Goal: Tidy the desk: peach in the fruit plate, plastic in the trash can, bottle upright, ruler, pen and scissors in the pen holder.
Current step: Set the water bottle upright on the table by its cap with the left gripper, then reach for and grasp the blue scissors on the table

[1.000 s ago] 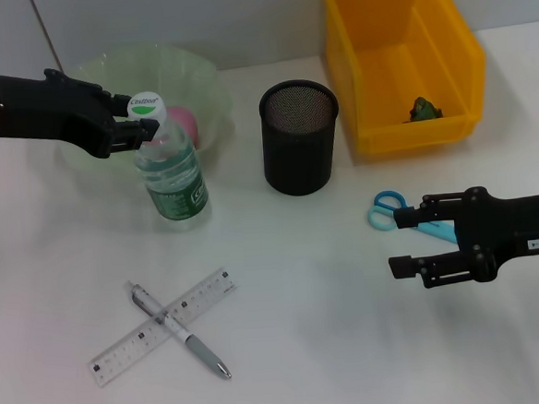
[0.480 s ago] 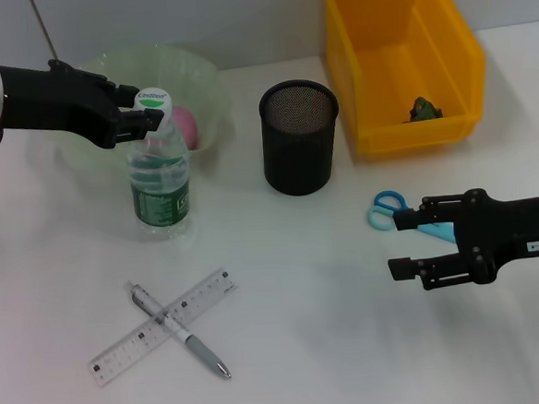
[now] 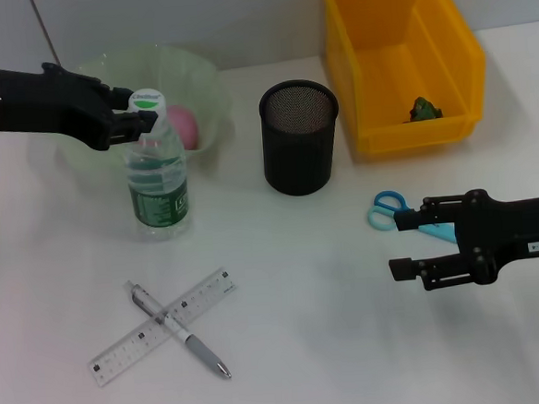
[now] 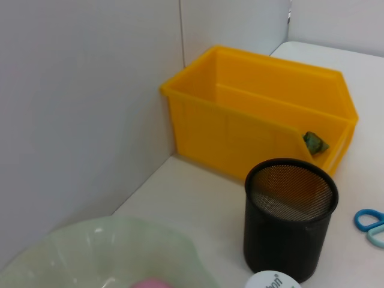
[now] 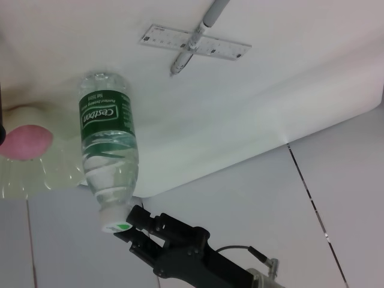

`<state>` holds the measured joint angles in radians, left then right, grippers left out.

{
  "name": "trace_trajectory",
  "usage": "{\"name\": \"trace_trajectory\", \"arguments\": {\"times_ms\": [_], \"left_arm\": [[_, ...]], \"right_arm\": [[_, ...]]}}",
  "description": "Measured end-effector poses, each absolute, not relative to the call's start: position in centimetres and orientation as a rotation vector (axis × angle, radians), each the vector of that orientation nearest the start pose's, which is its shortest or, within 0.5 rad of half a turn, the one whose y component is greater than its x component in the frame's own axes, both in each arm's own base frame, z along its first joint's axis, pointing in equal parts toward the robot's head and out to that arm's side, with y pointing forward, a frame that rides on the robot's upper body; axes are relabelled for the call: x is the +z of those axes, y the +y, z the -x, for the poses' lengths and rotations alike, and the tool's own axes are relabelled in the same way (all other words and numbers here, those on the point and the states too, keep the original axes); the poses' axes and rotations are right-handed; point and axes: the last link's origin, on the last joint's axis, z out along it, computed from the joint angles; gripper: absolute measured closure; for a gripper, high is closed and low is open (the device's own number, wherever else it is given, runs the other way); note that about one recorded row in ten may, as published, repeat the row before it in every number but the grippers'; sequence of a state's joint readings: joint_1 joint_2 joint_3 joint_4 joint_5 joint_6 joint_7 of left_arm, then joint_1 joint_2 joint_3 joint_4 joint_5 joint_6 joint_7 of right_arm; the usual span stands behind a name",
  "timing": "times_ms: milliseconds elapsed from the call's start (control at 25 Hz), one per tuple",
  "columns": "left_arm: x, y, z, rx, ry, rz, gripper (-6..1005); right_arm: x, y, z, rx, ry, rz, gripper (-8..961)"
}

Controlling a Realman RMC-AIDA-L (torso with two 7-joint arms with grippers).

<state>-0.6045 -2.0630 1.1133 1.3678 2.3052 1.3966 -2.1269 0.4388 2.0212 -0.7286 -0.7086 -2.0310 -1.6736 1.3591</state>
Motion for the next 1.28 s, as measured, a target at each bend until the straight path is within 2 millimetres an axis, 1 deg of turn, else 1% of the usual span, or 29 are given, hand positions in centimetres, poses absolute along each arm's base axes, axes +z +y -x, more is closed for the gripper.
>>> {"name": "trace_trajectory", "arguments": {"times_ms": [280,520,720,840,880,1000,1040,1080,1120,1160,1200,1280], "left_arm": [[5.8,39.2,16.0,-0.057,-0.512,2.597,560],[6.8,39.3,16.8,-0.067,-0.533,2.561,374],[7.7,38.8,17.0,-0.09,-0.519,2.54,165],[7.9,38.6,17.0,-0.104,-0.512,2.542,168],[8.2,38.0,17.1,-0.151,-0.506,2.564,170],[8.2,38.0,17.1,-0.151,-0.506,2.564,173],[8.4,37.5,17.2,-0.193,-0.507,2.582,174],[8.4,37.5,17.2,-0.193,-0.507,2.582,171],[9.8,35.3,18.2,-0.394,-0.505,2.64,169],[9.8,35.2,18.2,-0.402,-0.502,2.644,169],[9.9,34.5,18.6,-0.459,-0.493,2.673,170],[9.7,33.8,19.0,-0.519,-0.481,2.703,170]], "right_arm": [[2.3,30.0,-28.9,0.606,0.598,2.815,186],[2.3,30.0,-29.0,0.606,0.601,2.814,186],[2.3,30.0,-29.0,0.605,0.602,2.813,186],[2.3,29.9,-29.0,0.605,0.604,2.812,186],[2.3,29.9,-29.0,0.606,0.604,2.812,186],[2.3,29.9,-29.0,0.607,0.605,2.811,186],[2.3,29.9,-29.0,0.607,0.605,2.811,186],[2.3,29.9,-29.0,0.607,0.605,2.81,186],[2.3,30.0,-29.0,0.607,0.603,2.81,186],[2.4,30.0,-29.0,0.606,0.602,2.809,186],[2.4,30.1,-29.0,0.606,0.601,2.808,186],[2.5,30.1,-29.0,0.607,0.6,2.805,186]]}}
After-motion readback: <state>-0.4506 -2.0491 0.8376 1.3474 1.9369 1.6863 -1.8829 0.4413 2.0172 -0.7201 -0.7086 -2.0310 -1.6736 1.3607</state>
